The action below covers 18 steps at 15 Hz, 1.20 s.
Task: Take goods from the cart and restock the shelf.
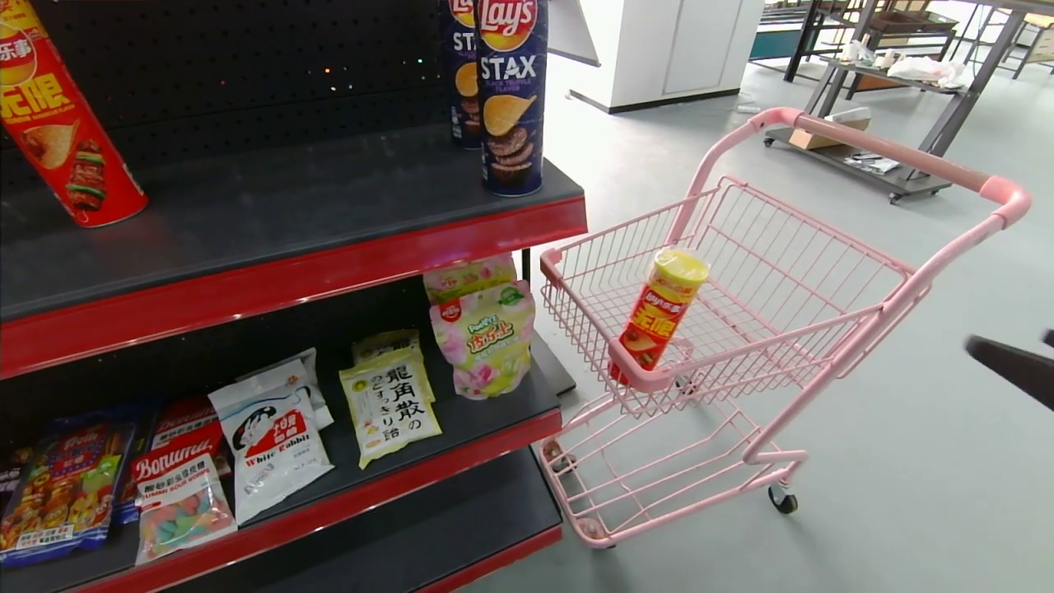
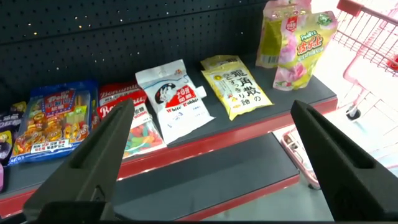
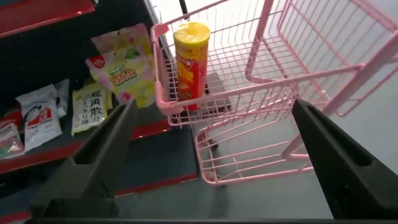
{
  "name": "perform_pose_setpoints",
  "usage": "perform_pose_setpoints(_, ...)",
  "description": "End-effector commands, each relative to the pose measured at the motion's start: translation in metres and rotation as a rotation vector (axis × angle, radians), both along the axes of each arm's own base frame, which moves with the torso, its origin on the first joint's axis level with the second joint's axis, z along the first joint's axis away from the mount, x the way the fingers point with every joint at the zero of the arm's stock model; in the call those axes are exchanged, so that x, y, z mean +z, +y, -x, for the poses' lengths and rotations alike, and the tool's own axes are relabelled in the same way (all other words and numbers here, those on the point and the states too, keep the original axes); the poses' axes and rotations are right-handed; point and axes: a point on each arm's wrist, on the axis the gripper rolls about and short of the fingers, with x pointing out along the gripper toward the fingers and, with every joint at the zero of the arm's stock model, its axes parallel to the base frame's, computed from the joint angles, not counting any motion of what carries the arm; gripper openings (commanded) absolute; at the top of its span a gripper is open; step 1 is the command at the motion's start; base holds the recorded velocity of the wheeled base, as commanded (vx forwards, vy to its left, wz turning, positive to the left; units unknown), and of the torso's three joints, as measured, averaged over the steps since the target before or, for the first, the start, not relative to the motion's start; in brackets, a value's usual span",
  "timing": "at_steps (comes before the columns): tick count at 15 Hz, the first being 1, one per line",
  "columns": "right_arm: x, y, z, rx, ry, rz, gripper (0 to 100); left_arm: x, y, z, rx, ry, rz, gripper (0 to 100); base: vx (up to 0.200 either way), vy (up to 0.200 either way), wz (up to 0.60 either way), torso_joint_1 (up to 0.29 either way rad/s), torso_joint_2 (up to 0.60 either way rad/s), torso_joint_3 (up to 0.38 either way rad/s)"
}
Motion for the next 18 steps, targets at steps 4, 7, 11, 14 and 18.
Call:
perform_pose_setpoints(4,-0.055,0.033,-0.197,0.244,0.217,-0.037,100,0.0,0.0,0.0,0.001,0.001,0.0,100,0.0,0.0,0.0,0.0,0.0,0.0)
perform_pose_setpoints(7,-0.064,0.04,-0.224,0.285,0.227,-0.044,100,0.0,0.0,0.0,0.001,0.001,0.0,100,0.0,0.0,0.0,0.0,0.0,0.0)
perform_pose_setpoints(11,-0.08,0.053,-0.228,0.362,0.274,-0.051,100,0.0,0.0,0.0,0.001,0.001,0.0,100,0.0,0.0,0.0,0.0,0.0,0.0)
perform_pose_setpoints(14,-0.09,0.056,-0.235,0.368,0.275,-0.051,100,0.0,0.0,0.0,0.001,0.001,0.0,100,0.0,0.0,0.0,0.0,0.0,0.0)
perform_pose_setpoints(18,-0.126,0.058,-0.267,0.366,0.224,-0.053,100,0.0,0.0,0.0,0.001,0.001,0.0,100,0.0,0.0,0.0,0.0,0.0,0.0)
